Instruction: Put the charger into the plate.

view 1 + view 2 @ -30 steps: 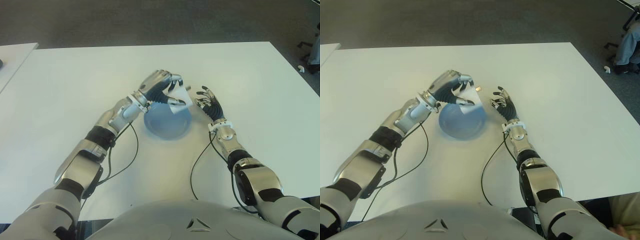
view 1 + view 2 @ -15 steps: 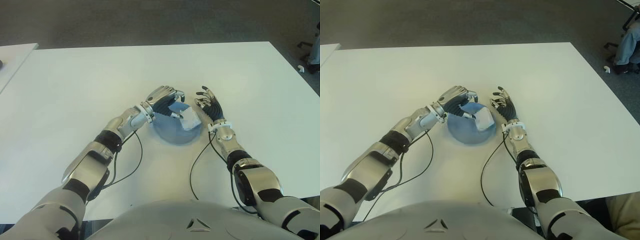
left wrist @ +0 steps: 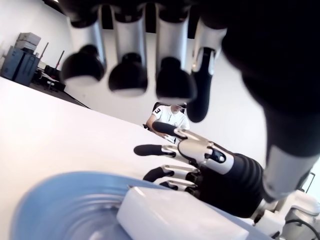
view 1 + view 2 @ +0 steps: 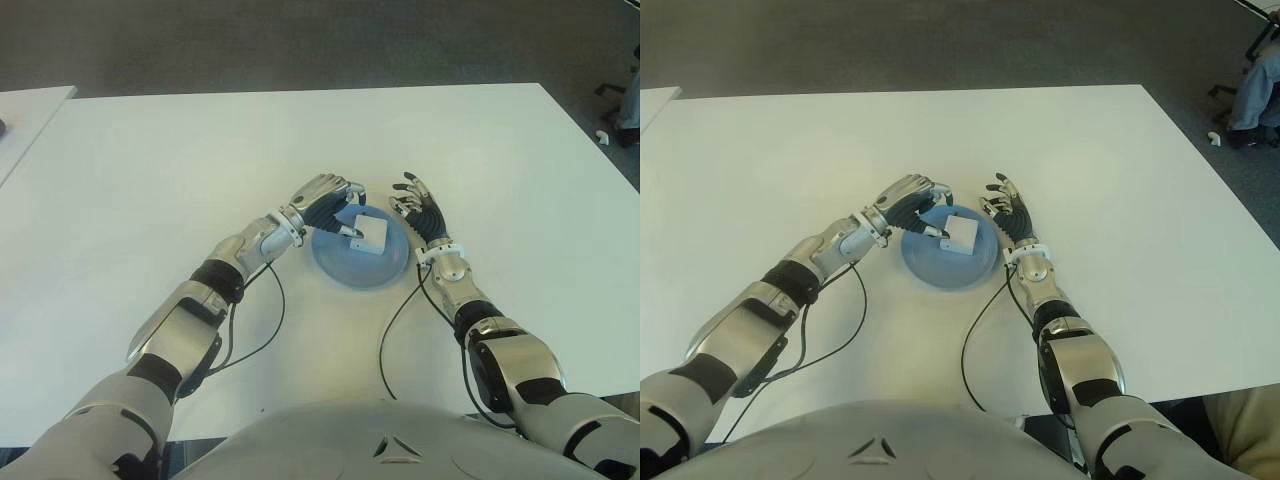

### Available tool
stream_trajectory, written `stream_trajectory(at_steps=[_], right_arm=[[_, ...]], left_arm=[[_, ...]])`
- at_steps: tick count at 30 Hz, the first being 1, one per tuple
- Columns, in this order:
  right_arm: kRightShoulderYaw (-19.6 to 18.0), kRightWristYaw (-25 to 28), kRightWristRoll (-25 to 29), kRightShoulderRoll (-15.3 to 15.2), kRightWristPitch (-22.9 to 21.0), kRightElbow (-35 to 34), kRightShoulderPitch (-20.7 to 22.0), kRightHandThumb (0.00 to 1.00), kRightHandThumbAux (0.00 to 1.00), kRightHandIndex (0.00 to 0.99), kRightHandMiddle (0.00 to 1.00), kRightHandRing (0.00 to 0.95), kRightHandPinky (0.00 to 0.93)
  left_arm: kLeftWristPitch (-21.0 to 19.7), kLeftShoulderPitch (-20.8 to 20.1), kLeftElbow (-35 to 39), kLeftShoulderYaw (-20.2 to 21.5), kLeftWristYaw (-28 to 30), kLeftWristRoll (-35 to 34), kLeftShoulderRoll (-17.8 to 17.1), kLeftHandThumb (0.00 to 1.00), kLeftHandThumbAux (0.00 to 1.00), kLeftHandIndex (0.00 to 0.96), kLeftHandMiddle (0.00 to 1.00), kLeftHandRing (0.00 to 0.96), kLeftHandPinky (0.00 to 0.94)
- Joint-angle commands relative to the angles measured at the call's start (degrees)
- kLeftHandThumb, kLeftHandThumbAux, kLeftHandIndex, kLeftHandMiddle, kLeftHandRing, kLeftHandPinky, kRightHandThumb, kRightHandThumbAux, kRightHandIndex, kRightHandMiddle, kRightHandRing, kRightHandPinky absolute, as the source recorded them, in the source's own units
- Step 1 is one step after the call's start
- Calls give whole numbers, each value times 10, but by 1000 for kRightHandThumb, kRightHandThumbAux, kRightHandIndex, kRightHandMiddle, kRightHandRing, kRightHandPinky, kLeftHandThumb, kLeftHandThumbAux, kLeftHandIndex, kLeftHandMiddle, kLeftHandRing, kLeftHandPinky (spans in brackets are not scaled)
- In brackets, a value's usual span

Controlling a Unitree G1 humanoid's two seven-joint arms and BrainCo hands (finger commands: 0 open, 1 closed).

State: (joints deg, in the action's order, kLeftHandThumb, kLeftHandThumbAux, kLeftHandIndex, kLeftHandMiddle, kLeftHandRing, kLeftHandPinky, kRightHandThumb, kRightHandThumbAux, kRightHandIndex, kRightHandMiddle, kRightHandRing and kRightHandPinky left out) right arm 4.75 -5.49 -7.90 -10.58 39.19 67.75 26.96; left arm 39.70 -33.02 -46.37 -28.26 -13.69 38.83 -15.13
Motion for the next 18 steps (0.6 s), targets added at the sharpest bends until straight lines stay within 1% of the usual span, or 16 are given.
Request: stream_trajectory(at_steps=[1, 8, 12, 14, 15, 16, 18], right_arm=[[13, 25, -18, 9, -42, 27, -39, 76, 558, 0, 243, 377, 410], [13, 29, -17, 8, -37, 27, -40, 84, 549, 0, 229, 375, 425], [12, 34, -15, 6, -37, 23, -41, 82, 551, 0, 227, 380, 422], [11, 37, -13, 5, -37, 21, -42, 81, 558, 0, 228, 382, 415], [10, 39, -12, 5, -37, 20, -43, 82, 562, 0, 229, 381, 404], [10, 40, -12, 5, -38, 20, -43, 82, 563, 0, 230, 381, 400], [9, 42, -11, 5, -39, 19, -43, 81, 566, 0, 231, 379, 384]], left_arm=[[4, -5, -13, 0, -8, 3, 0, 750, 696, 442, 873, 868, 868], [7, -8, -22, 2, -11, 3, 2, 750, 696, 442, 878, 872, 875], [10, -11, -28, 5, -4, -4, 3, 749, 696, 442, 872, 866, 859], [15, -13, -31, 8, 3, -11, 3, 746, 694, 443, 854, 849, 822], [17, -14, -32, 9, 6, -14, 3, 739, 692, 441, 820, 807, 762], [20, -14, -33, 10, 8, -18, 2, 737, 691, 440, 808, 791, 740], [24, -15, -33, 11, 11, -22, 1, 725, 689, 436, 760, 729, 669]])
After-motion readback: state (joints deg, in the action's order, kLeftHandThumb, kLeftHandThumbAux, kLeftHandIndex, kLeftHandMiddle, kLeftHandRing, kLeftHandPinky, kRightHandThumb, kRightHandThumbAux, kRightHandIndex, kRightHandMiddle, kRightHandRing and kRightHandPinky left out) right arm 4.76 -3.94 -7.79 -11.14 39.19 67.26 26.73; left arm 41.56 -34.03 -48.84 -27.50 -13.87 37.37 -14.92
